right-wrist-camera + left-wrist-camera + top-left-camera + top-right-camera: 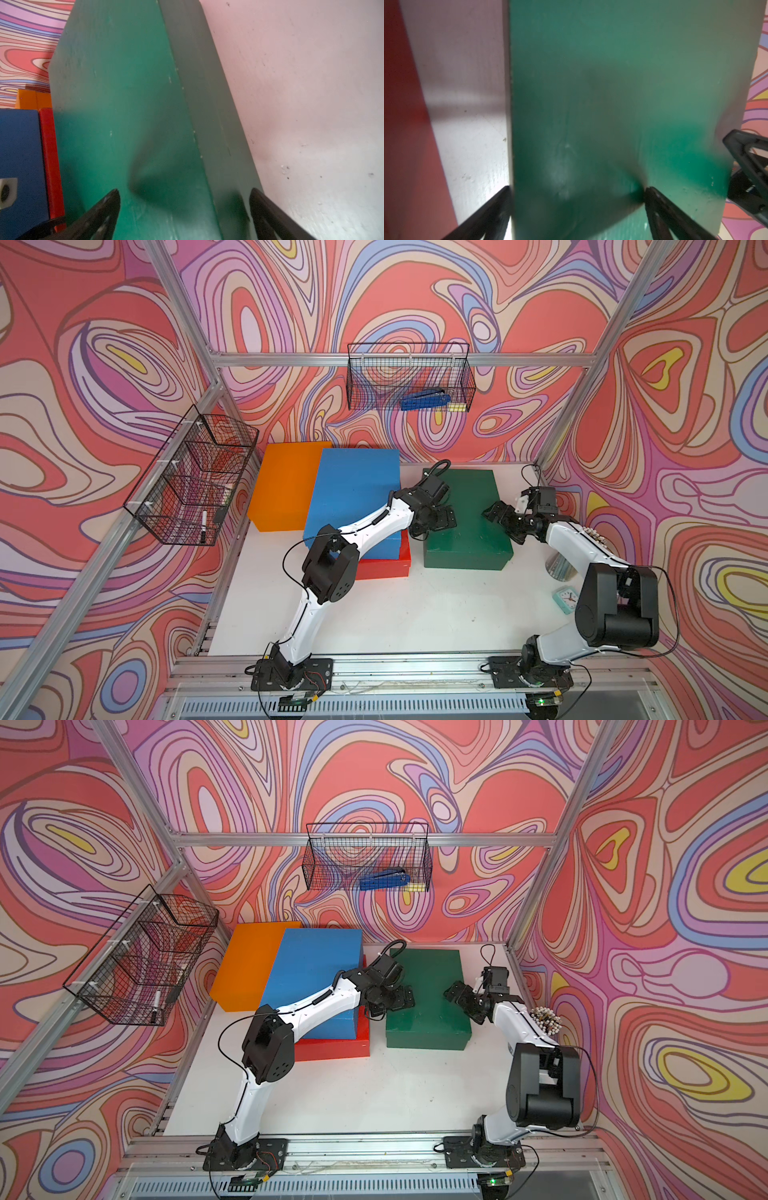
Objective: Stack the shoeboxes
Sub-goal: Pick up the shoebox from the center of the board.
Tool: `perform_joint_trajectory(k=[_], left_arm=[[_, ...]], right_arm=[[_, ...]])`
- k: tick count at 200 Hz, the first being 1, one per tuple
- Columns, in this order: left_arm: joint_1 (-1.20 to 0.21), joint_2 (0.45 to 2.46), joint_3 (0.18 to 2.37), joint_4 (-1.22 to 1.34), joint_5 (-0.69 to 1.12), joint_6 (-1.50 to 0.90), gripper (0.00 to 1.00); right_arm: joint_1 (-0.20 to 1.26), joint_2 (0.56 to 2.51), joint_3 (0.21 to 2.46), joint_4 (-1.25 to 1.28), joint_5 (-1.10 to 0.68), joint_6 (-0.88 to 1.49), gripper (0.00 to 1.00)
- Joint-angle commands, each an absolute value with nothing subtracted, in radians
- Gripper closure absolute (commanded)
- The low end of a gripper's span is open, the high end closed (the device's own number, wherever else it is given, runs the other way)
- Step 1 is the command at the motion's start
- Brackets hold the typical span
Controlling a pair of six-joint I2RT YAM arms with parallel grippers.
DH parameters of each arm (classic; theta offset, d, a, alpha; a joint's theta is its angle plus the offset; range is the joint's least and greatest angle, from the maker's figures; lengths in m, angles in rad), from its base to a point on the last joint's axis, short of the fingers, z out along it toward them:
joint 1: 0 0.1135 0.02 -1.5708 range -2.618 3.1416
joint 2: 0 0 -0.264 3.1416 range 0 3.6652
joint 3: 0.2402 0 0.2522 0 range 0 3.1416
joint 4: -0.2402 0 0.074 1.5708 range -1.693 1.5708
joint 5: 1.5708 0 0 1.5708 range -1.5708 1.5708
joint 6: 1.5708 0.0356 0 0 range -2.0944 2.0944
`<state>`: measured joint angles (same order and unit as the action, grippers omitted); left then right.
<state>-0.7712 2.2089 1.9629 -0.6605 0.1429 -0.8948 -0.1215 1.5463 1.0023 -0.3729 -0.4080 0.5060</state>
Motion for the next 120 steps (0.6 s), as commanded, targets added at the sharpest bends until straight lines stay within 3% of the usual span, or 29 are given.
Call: perform_joint_trajectory(k=[1, 52, 82, 120], left_arm=[[-0.764, 2.251, 1.996, -0.656, 0.133, -0.891, 0.00], [-0.765, 2.299, 2.016, -0.609, 0.206, -0.916, 0.00], [-0.770, 2.281, 2.014, -0.587, 0.228, -0.918, 0.02], [-0.776, 2.236, 2.016, -0.557, 0.253, -0.924, 0.04]], right_arm=[[-0.124, 1.571, 0.983, -0.319, -0.467, 0.509, 0.02], [-0.124, 1.571, 0.908, -0.240, -0.560, 0.556, 0.03], [-0.123, 1.547, 0.874, -0.210, -0.641, 0.585, 0.12], [-0.119, 1.455, 0.886, -0.254, -0.672, 0.594, 0.30]])
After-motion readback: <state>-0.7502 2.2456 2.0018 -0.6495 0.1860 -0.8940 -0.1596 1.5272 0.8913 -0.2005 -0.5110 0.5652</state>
